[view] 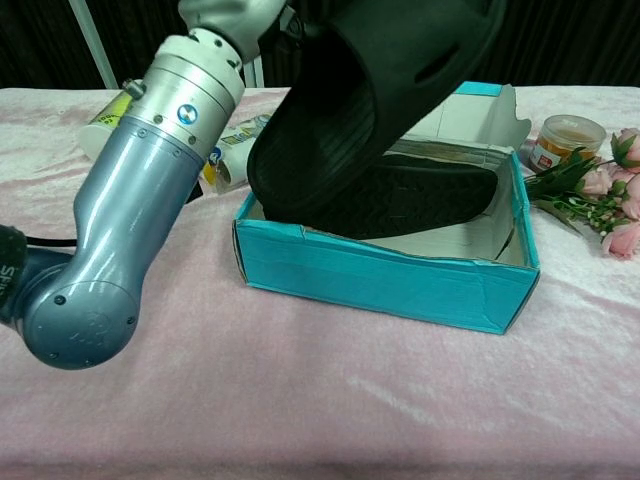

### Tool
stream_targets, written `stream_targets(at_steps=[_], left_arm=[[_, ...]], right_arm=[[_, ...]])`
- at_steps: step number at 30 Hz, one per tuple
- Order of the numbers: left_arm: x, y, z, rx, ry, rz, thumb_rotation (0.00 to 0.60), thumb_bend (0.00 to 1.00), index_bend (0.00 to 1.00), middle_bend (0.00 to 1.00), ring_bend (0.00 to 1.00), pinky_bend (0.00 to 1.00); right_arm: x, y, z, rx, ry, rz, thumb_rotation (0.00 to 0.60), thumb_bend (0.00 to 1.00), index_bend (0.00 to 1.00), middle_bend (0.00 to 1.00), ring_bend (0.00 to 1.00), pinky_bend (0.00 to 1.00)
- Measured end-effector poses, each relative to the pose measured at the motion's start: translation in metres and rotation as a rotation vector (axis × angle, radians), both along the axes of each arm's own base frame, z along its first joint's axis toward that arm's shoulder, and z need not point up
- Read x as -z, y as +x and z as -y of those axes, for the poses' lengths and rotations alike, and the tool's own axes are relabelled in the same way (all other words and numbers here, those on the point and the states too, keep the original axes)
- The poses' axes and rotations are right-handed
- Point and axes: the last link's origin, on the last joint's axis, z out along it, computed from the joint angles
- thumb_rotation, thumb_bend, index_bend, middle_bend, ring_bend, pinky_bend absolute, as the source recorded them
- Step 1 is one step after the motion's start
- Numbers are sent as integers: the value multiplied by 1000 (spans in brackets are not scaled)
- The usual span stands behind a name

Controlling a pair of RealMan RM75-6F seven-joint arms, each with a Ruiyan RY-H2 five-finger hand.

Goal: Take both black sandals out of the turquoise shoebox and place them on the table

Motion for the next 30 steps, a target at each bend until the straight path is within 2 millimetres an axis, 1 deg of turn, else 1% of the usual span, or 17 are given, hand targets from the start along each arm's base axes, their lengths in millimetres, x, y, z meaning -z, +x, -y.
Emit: stream_targets(at_steps=[3, 6, 9, 12, 13, 15, 16, 18, 19, 22, 26, 28, 30], left_arm=[[-17, -2, 3, 10, 27, 55, 600, 444, 456, 598, 533, 574], [-40, -13, 3, 3, 62, 80, 600, 443, 452, 593, 529, 566], [-64, -38, -1, -46, 100, 57, 600, 443, 448, 589, 524, 544], [-87, -69, -6, -144, 137, 6, 600, 443, 444, 588, 522, 534], [-96, -83, -9, -193, 148, -18, 600, 443, 442, 588, 522, 531], [-106, -105, -13, -274, 155, -58, 600, 440, 441, 587, 521, 528], [-111, -119, -15, -331, 147, -87, 600, 437, 441, 587, 521, 528], [-112, -141, -19, -425, 113, -123, 600, 434, 442, 587, 521, 528], [-110, -156, -20, -489, 81, -141, 600, 435, 443, 587, 521, 527], [-105, -191, -24, -630, 10, -182, 600, 435, 443, 587, 521, 521], [-100, -224, -30, -736, -34, -239, 600, 431, 442, 584, 518, 515], [-96, -238, -32, -773, -51, -263, 600, 427, 441, 581, 515, 515], [-90, -245, -33, -792, -70, -277, 600, 414, 437, 575, 511, 512]], right_arm=[[0, 0, 2, -6, 5, 2, 600, 243, 315, 269, 199, 272], [1, -1, 4, -12, 9, 4, 600, 243, 315, 270, 199, 272], [1, -3, 6, -17, 13, 7, 600, 243, 315, 270, 199, 271], [2, -4, 10, -22, 18, 9, 600, 243, 315, 270, 199, 272], [2, -3, 11, -25, 21, 10, 600, 243, 315, 270, 199, 272], [4, -3, 15, -36, 28, 11, 600, 243, 315, 270, 199, 272], [4, -2, 17, -41, 32, 11, 600, 243, 315, 270, 199, 272], [6, -1, 21, -52, 42, 9, 600, 244, 315, 270, 199, 272], [6, 0, 22, -53, 43, 8, 600, 243, 315, 270, 199, 272], [6, 1, 22, -55, 45, 6, 600, 243, 315, 270, 199, 272], [7, 2, 23, -53, 47, 7, 600, 243, 315, 270, 198, 272], [8, 3, 23, -54, 49, 7, 600, 244, 315, 270, 199, 272], [9, 4, 23, -57, 51, 6, 600, 243, 315, 270, 199, 272]])
